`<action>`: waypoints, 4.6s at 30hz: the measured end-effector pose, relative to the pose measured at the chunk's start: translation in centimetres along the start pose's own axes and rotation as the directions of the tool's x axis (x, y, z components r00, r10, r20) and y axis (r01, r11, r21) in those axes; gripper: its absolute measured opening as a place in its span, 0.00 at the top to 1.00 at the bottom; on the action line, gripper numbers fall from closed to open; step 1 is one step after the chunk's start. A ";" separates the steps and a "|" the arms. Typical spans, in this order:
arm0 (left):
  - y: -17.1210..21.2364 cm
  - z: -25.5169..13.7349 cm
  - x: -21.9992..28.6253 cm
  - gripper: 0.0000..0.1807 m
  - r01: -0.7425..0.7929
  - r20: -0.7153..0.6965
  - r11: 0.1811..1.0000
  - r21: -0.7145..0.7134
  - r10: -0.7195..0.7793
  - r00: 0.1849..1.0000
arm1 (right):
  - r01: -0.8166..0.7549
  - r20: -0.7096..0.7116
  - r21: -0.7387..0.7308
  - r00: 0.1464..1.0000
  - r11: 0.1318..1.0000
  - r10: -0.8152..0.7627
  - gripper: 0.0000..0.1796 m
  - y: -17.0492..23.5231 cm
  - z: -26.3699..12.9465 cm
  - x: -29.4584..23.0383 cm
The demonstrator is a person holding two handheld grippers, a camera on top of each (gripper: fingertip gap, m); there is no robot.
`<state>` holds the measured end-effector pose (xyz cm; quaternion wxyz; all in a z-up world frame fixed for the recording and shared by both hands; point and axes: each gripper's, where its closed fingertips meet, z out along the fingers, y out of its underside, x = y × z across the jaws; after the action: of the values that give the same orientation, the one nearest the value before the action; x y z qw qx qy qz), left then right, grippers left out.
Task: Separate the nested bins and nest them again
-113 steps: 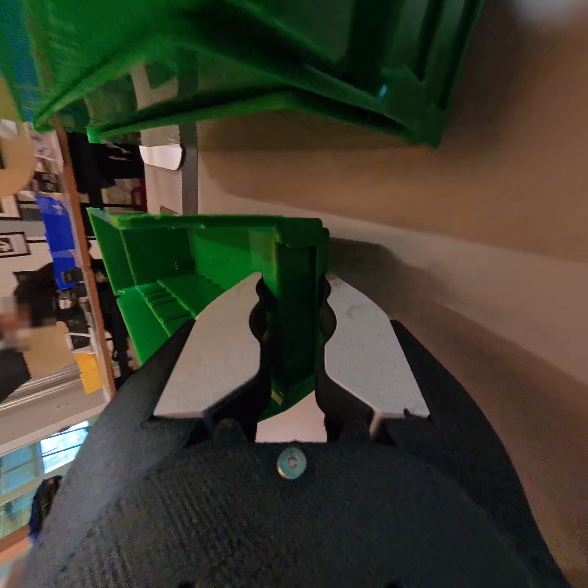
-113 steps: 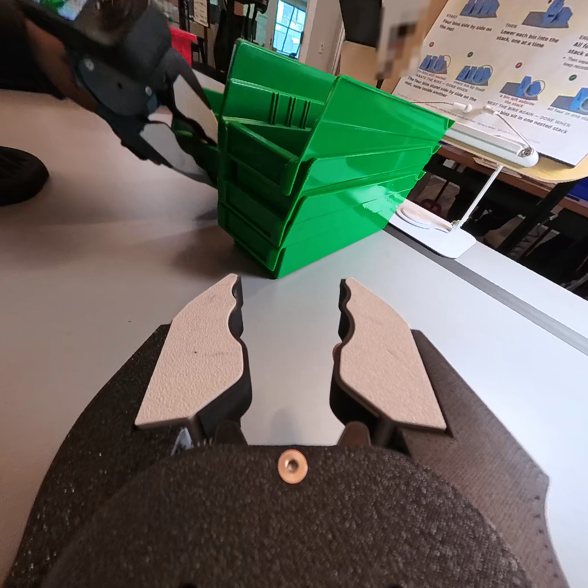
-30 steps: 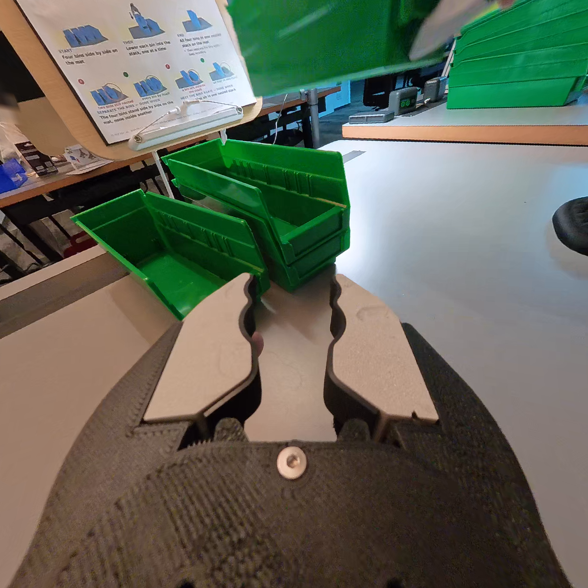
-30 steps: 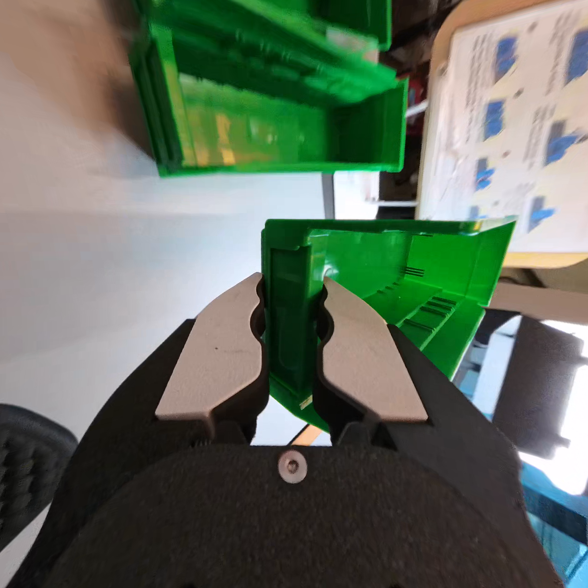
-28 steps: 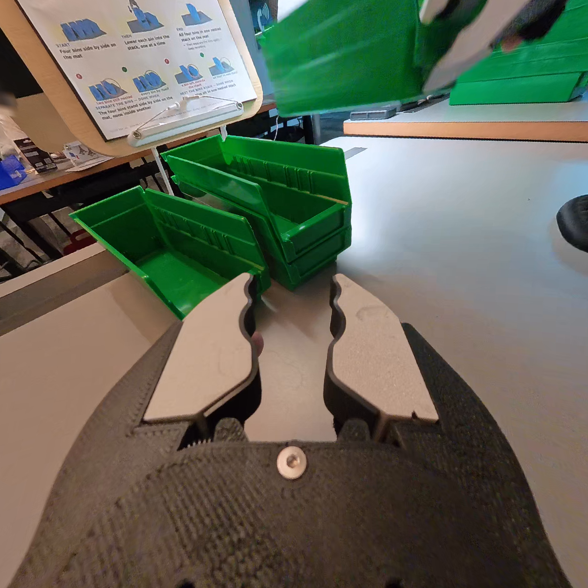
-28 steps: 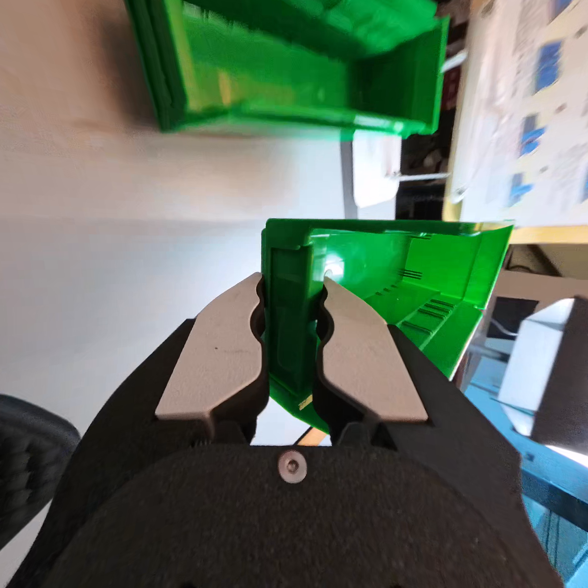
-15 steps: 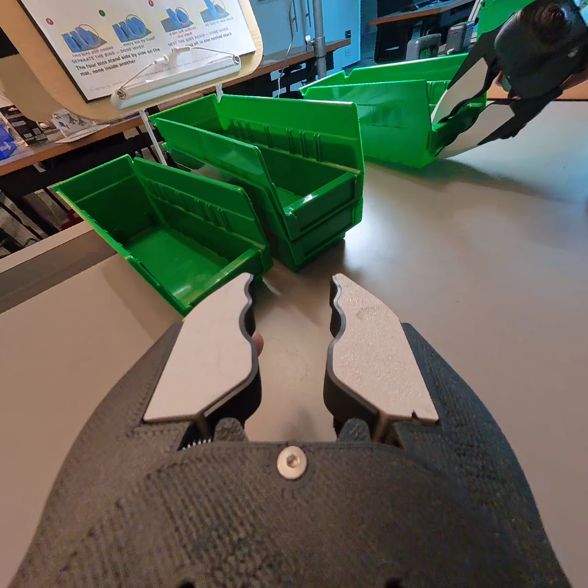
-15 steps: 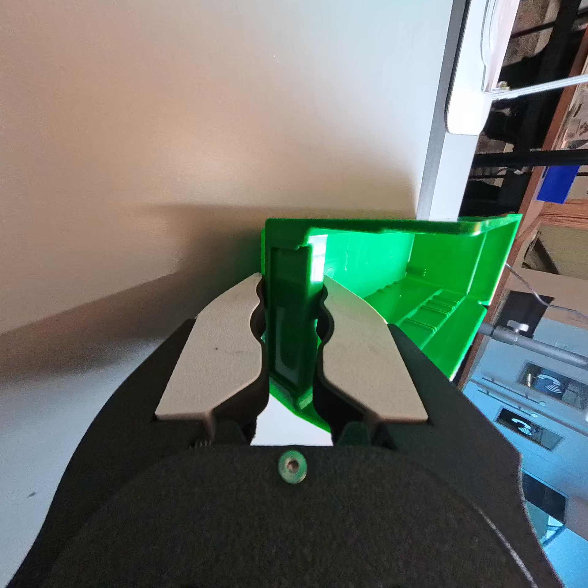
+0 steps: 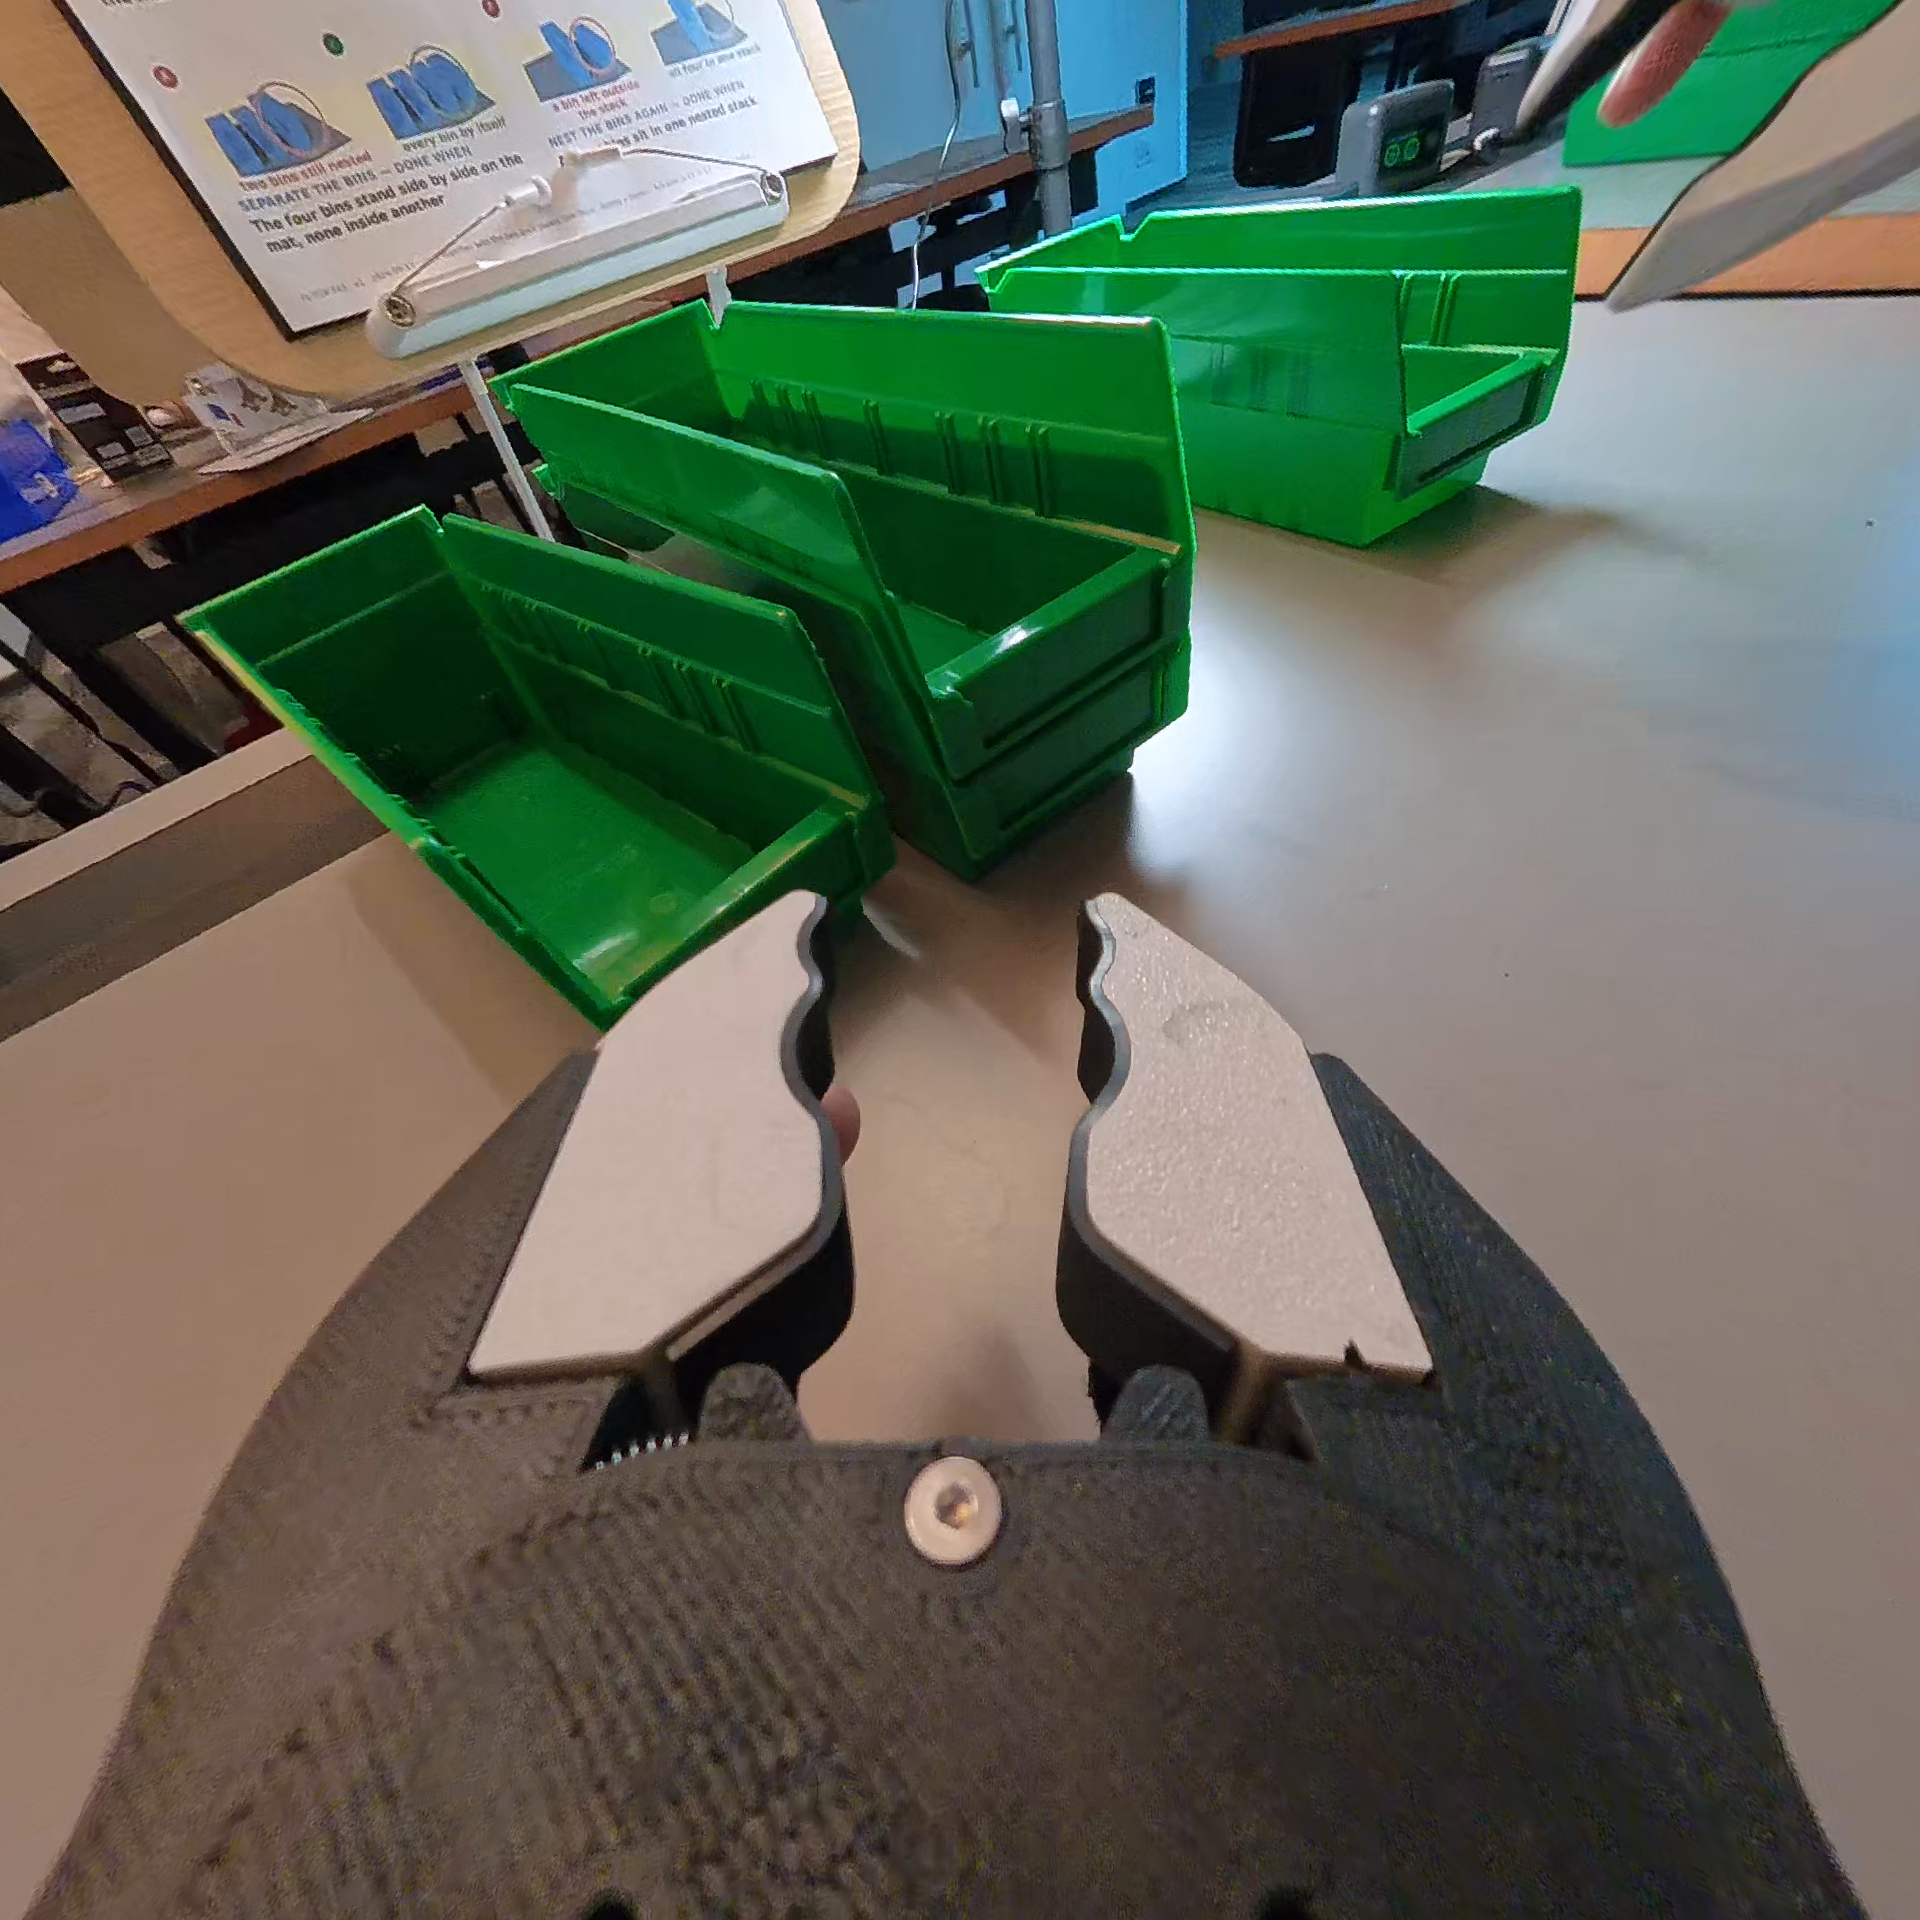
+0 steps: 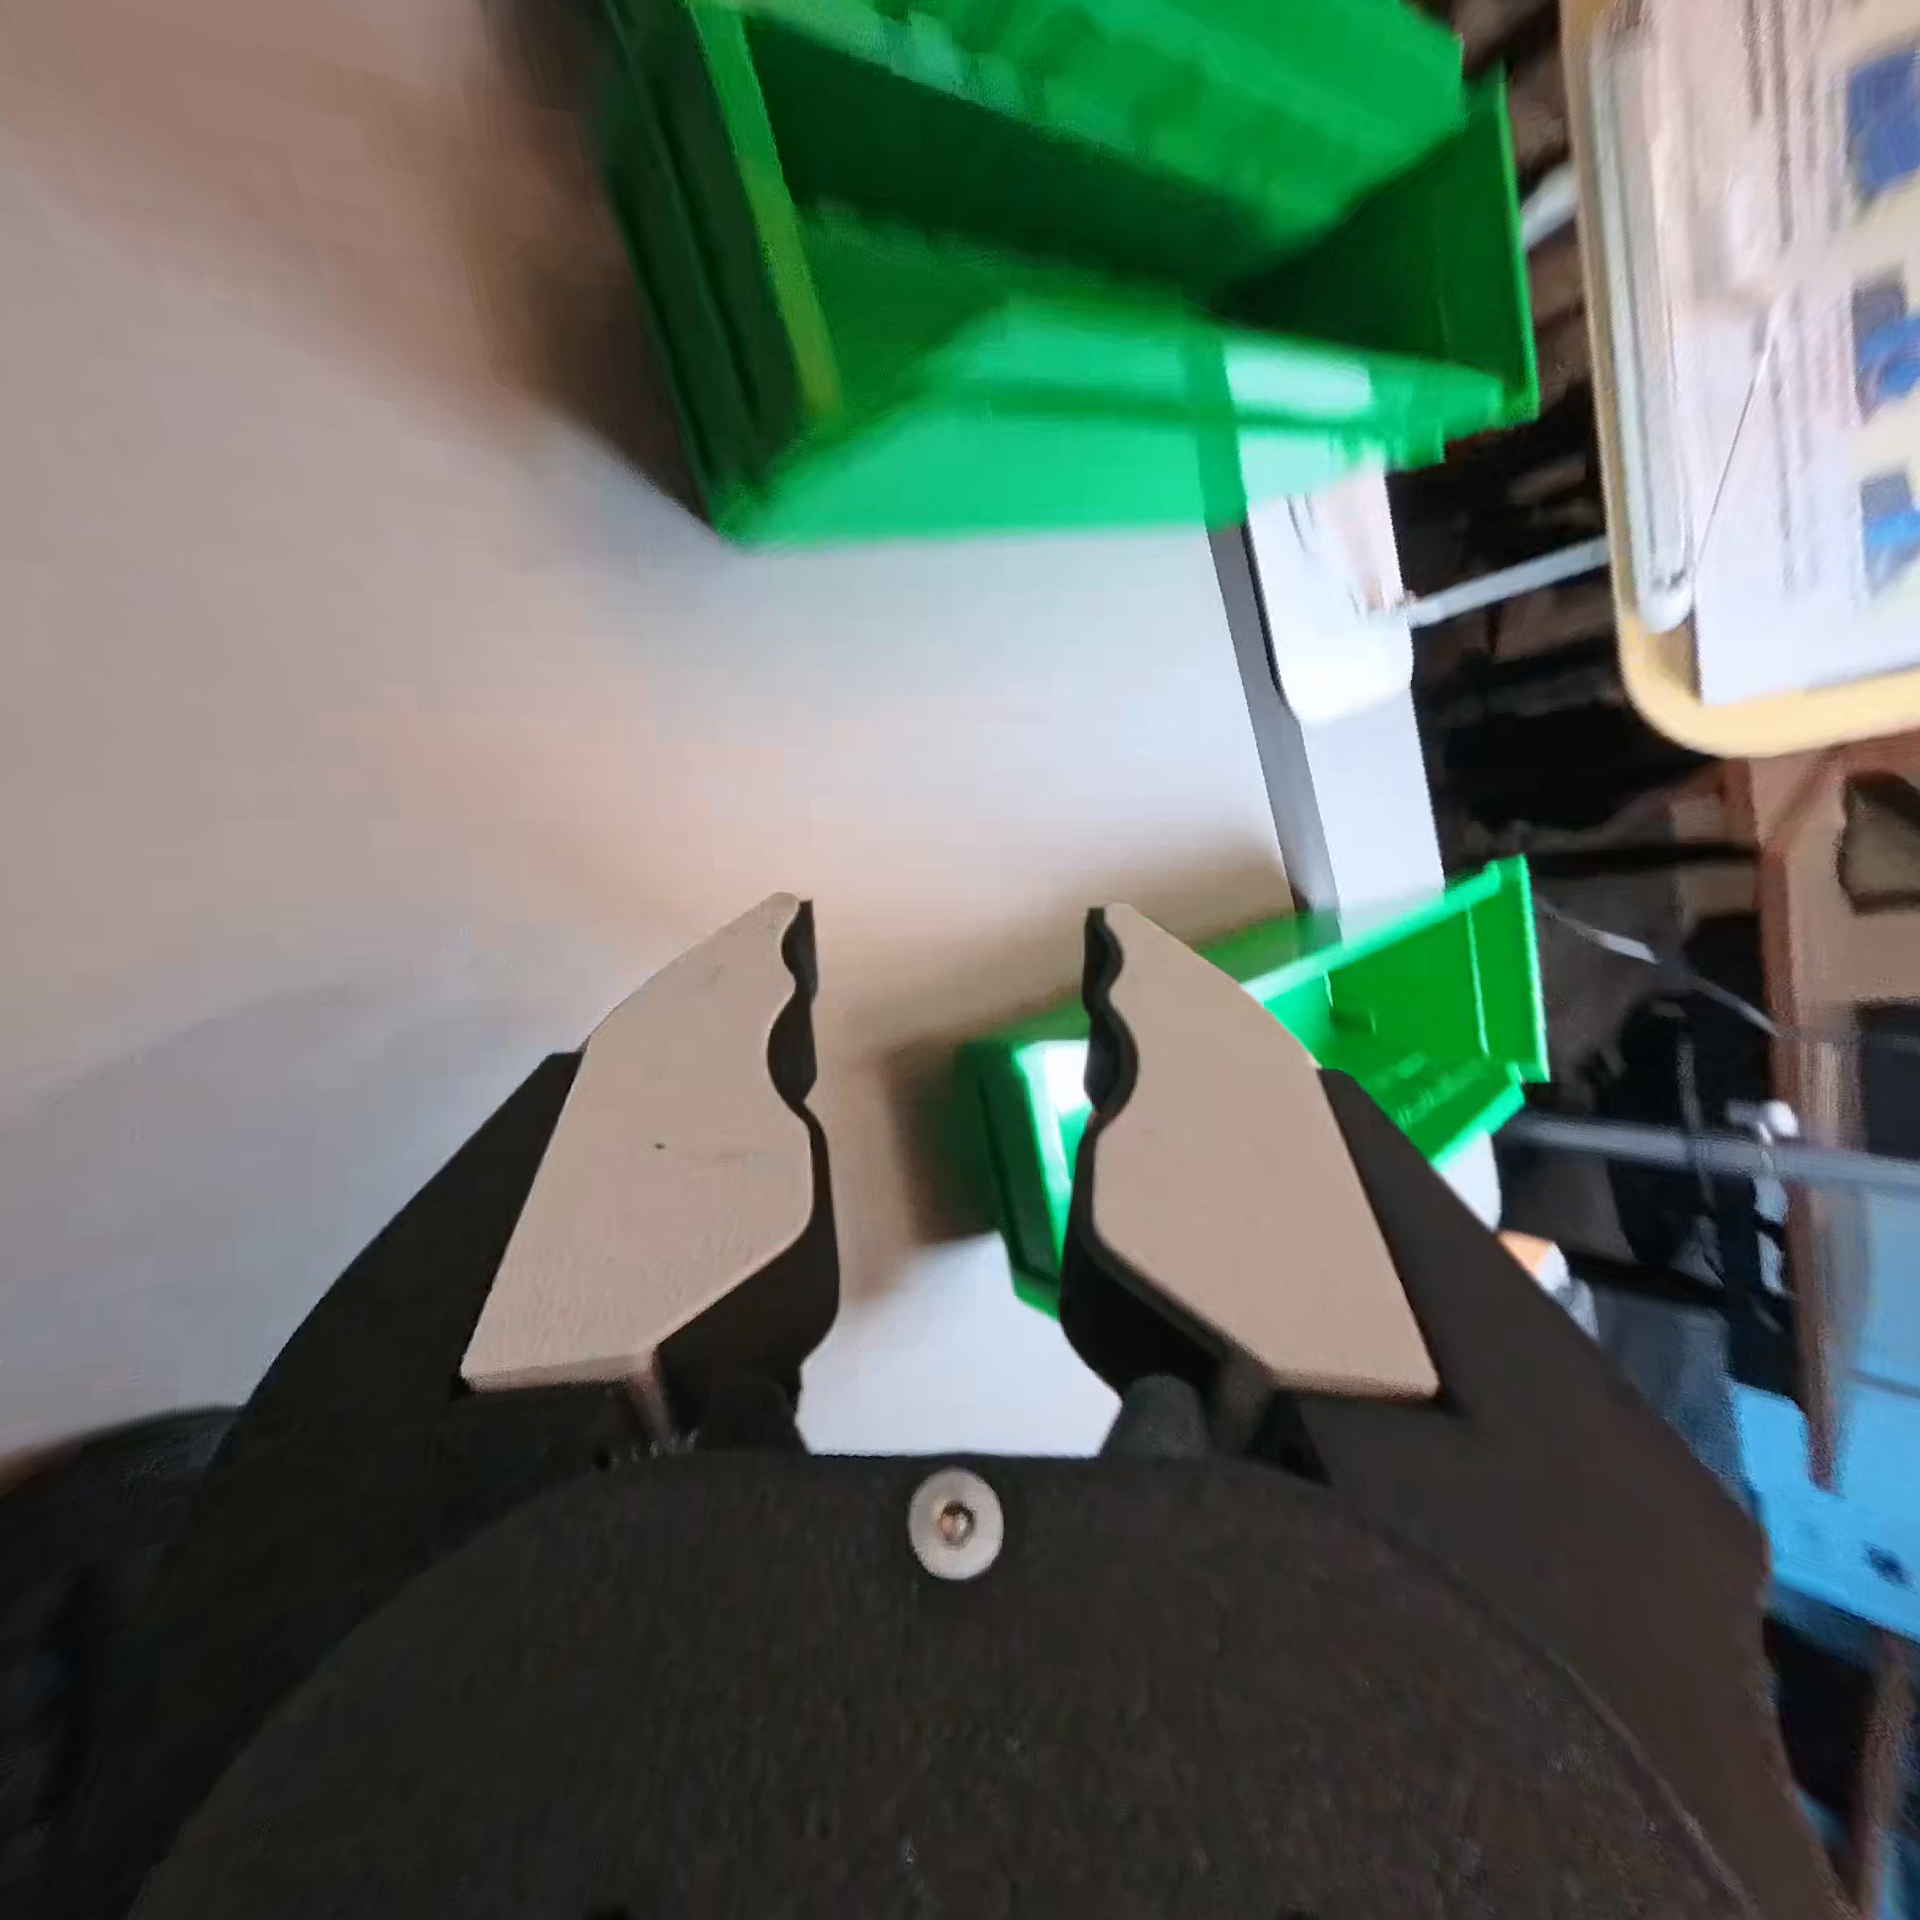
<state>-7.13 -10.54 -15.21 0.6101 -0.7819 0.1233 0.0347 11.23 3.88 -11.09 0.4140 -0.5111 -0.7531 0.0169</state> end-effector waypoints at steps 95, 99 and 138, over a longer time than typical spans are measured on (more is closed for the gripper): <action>-2.3 5.0 2.8 0.89 0.075 -0.090 0.996 0.038 -0.071 0.993 | 0.240 0.242 0.191 0.928 0.952 -0.282 0.83 -14.3 3.3 -6.1; -1.5 5.1 3.1 0.90 0.066 -0.096 0.998 0.014 -0.064 0.993 | 0.018 0.259 0.286 0.961 0.958 -0.095 0.82 -17.4 0.5 3.2; 1.3 6.0 5.5 0.92 0.016 -0.236 0.989 -0.145 -0.051 0.970 | 0.285 0.200 -0.054 0.942 0.957 -0.269 0.96 -16.5 11.8 18.0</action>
<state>-1.52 -5.90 -19.09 0.5343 -0.8237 0.1799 -0.0614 -11.25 14.78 -0.57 0.3168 -0.4129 -0.8536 -0.0237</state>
